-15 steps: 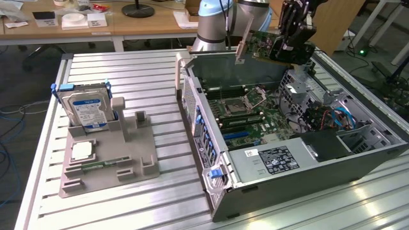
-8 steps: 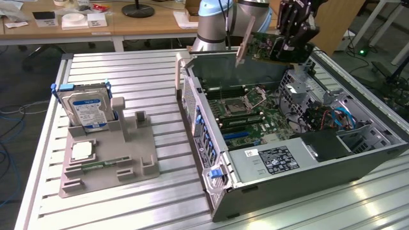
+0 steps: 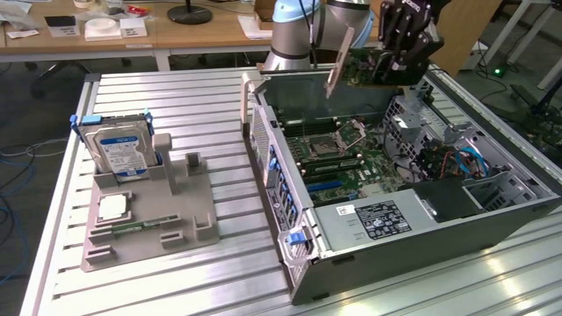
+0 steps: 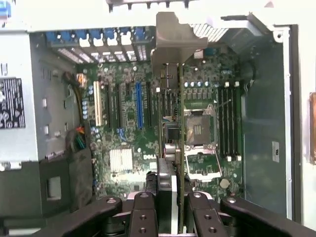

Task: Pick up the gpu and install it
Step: 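Insert the gpu into the slot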

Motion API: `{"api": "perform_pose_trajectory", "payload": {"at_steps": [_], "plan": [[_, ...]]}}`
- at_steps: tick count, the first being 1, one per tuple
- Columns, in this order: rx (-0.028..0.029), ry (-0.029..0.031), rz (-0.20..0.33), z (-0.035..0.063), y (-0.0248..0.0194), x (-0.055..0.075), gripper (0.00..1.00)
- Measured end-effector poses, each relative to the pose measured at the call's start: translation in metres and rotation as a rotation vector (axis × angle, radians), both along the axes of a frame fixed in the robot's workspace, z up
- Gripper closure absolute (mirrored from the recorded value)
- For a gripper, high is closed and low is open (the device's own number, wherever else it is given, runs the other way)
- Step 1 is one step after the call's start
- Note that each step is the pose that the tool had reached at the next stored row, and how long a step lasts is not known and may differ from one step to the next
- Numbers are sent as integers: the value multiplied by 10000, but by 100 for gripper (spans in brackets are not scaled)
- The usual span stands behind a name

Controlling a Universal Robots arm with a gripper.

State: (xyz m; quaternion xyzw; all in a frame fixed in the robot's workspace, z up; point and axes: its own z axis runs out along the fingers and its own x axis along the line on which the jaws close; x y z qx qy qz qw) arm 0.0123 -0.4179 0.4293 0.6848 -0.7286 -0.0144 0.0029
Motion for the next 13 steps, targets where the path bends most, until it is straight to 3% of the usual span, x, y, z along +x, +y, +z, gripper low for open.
{"api": "perform_pose_trajectory", "payload": {"at_steps": [2,5,7,8,13], "plan": [[0,-175,104,-3,-4,-1,72],[19,-492,145,-8,-6,-10,72],[37,-767,146,-13,-6,-24,72],[50,-807,145,-24,-7,-29,72],[62,-806,144,-110,-16,-34,72]]}}
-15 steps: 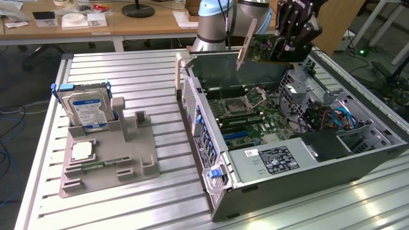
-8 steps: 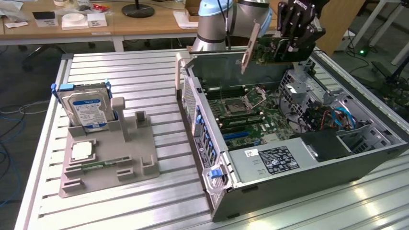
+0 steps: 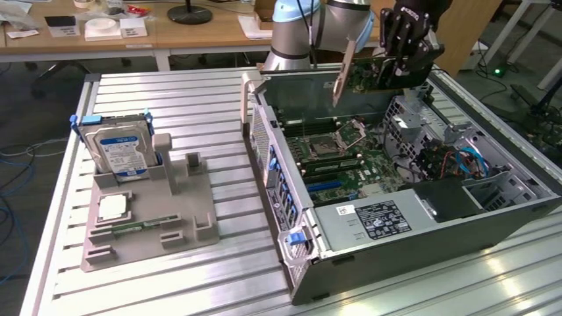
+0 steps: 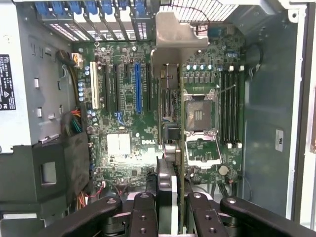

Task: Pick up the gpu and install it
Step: 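Insert the gpu into the slot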

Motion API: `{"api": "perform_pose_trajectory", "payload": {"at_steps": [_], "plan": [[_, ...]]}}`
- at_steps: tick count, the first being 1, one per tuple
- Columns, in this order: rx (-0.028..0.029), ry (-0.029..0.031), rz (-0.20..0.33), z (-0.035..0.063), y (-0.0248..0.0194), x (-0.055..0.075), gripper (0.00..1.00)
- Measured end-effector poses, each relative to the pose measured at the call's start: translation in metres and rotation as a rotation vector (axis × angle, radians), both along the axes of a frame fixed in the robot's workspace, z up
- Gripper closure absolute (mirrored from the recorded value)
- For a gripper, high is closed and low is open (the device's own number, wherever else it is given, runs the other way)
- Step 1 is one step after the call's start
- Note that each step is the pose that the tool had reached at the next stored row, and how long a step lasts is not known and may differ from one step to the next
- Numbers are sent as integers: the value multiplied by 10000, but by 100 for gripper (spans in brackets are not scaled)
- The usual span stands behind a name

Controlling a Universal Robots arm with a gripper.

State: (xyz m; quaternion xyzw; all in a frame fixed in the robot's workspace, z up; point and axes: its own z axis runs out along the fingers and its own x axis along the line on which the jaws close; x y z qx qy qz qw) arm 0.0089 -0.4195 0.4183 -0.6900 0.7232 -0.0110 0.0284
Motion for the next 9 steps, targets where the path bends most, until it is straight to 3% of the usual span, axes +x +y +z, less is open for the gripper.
{"api": "perform_pose_trajectory", "payload": {"at_steps": [9], "plan": [[-30,22,-313,-136,-24,-21,72]]}}
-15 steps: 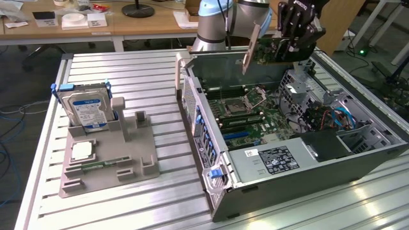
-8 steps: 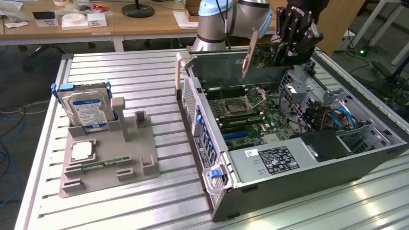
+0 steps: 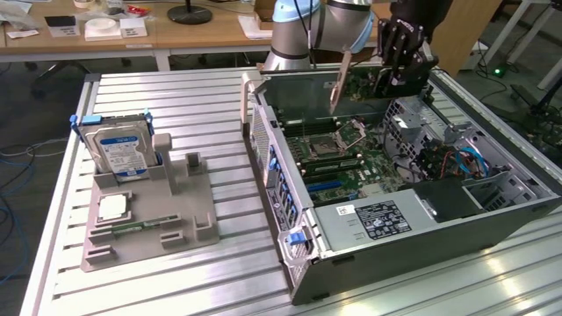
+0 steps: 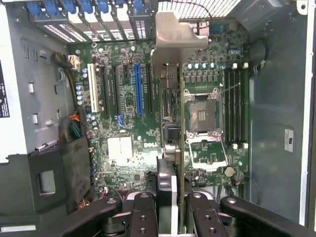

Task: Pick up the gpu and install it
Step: 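Insert the gpu into the slot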

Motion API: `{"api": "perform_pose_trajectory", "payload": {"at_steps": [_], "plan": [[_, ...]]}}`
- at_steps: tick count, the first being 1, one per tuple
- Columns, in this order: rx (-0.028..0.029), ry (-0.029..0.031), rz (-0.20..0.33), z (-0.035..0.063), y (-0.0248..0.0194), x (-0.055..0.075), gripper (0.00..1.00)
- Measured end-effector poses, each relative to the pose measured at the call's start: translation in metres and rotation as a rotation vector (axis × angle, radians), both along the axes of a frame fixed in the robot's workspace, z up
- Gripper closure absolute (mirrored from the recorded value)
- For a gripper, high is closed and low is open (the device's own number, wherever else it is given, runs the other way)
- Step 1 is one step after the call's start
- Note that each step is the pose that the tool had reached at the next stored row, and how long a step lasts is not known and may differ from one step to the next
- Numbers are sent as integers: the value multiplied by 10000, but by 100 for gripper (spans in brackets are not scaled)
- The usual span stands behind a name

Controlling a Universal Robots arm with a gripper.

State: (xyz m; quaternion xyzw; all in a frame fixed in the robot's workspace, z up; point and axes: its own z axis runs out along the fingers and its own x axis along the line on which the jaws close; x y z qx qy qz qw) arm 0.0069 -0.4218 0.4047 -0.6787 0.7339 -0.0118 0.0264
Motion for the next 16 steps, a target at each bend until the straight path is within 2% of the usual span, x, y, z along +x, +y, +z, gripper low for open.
{"api": "perform_pose_trajectory", "payload": {"at_steps": [2,6,8,10,12,16], "plan": [[9,10,-26,-9,0,-13,72],[9,74,-32,-35,0,-18,72],[8,139,-27,-56,0,-21,72],[8,180,-29,-89,0,-52,72],[6,198,-25,-122,-2,-108,72],[5,203,181,-194,-6,-117,72]]}}
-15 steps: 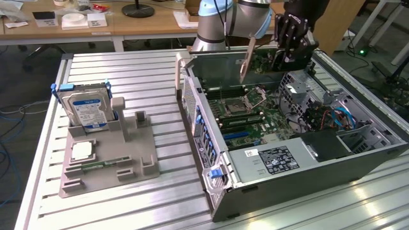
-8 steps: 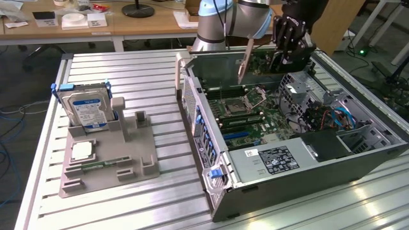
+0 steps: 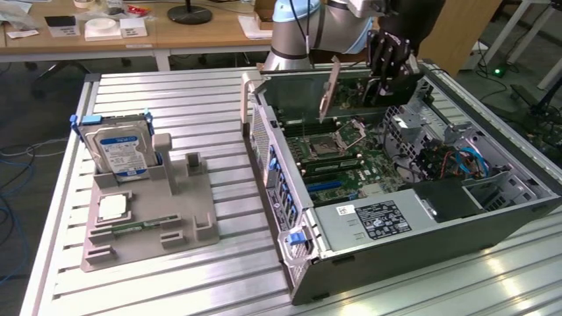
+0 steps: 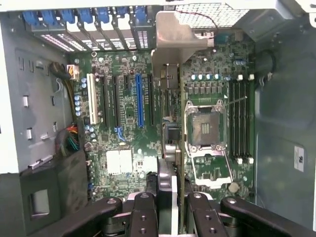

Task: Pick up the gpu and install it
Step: 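Insert the gpu into the slot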

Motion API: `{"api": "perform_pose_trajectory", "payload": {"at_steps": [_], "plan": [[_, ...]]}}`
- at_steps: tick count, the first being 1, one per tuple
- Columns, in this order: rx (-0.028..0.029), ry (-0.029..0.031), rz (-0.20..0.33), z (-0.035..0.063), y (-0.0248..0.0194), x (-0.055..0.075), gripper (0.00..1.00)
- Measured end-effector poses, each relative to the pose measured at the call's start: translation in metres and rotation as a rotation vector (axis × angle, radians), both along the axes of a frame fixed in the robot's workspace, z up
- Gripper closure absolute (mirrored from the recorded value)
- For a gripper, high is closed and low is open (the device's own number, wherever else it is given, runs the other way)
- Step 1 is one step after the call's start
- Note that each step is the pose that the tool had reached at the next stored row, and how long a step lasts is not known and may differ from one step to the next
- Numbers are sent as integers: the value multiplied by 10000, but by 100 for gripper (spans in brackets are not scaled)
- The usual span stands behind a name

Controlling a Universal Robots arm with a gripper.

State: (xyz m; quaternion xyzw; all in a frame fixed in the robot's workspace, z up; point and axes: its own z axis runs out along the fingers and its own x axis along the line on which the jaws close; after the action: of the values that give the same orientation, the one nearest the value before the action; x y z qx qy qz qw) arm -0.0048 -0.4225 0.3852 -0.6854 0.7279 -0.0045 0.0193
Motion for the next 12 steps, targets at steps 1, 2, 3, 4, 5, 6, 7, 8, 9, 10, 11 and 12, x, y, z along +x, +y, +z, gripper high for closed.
{"api": "perform_pose_trajectory", "payload": {"at_steps": [1,2,3,4,5,6,7,8,9,10,11,12], "plan": [[1,0,98,-20,0,-2,72],[1,3,186,-36,-1,-2,72],[2,9,291,-56,-3,-3,72],[2,9,369,-74,-5,-7,72],[3,10,385,-92,-6,-36,72],[1,10,385,-110,-6,-78,72],[-15,11,366,-127,-3,-102,72],[-41,13,306,-145,3,-111,72],[-61,10,207,-165,6,-117,72],[-69,11,90,-184,7,-120,72],[-73,11,-24,-202,7,-123,72],[-77,12,-64,-219,7,-129,72]]}}
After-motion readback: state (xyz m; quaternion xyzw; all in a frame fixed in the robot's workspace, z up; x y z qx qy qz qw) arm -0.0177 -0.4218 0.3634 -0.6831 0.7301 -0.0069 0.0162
